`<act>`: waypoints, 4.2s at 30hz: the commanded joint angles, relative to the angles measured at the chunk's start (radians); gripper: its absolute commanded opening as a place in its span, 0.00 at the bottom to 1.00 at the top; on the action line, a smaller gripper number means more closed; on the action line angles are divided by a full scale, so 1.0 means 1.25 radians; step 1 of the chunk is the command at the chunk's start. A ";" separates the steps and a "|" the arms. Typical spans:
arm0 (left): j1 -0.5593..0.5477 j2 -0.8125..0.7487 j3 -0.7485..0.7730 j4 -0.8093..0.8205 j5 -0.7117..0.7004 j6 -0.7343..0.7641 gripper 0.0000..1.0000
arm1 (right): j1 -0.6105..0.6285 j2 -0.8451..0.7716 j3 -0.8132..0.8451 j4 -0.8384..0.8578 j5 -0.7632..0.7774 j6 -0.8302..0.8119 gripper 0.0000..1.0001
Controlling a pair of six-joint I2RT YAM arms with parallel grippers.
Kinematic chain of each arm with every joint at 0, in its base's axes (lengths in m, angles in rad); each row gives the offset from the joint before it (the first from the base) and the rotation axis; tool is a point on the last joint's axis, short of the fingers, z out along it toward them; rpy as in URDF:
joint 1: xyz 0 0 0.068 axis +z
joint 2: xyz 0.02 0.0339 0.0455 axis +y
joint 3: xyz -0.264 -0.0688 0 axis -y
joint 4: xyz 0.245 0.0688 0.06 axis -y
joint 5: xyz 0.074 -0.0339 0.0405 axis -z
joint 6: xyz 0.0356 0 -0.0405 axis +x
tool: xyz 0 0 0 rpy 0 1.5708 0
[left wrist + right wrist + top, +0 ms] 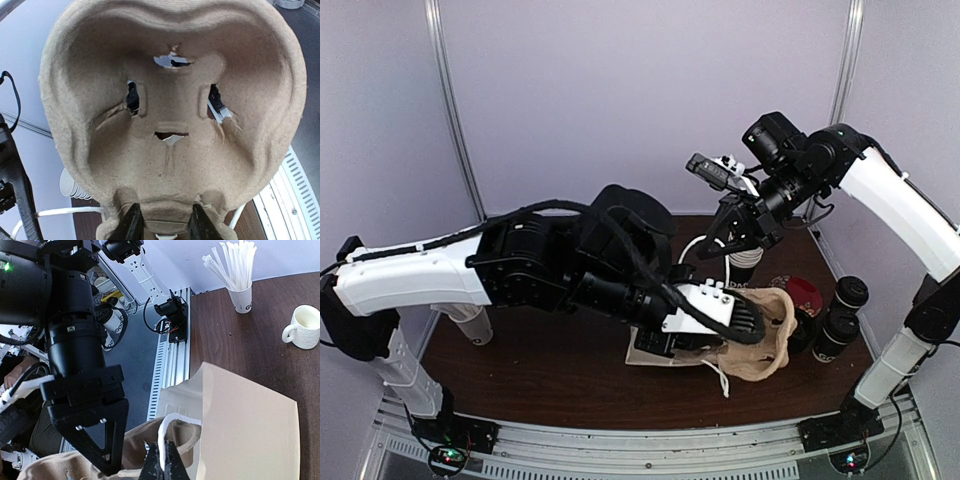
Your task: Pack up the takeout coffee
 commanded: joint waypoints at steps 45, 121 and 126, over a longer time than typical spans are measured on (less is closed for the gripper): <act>0.038 0.040 0.011 0.039 -0.026 0.012 0.30 | 0.033 -0.018 0.009 -0.055 -0.007 -0.059 0.00; 0.188 0.094 -0.001 -0.081 -0.124 -0.014 0.34 | -0.107 -0.147 0.053 -0.014 0.069 -0.062 0.63; 0.198 0.109 0.049 -0.119 -0.120 -0.038 0.34 | -0.046 -0.213 -0.030 -0.068 0.089 -0.166 0.62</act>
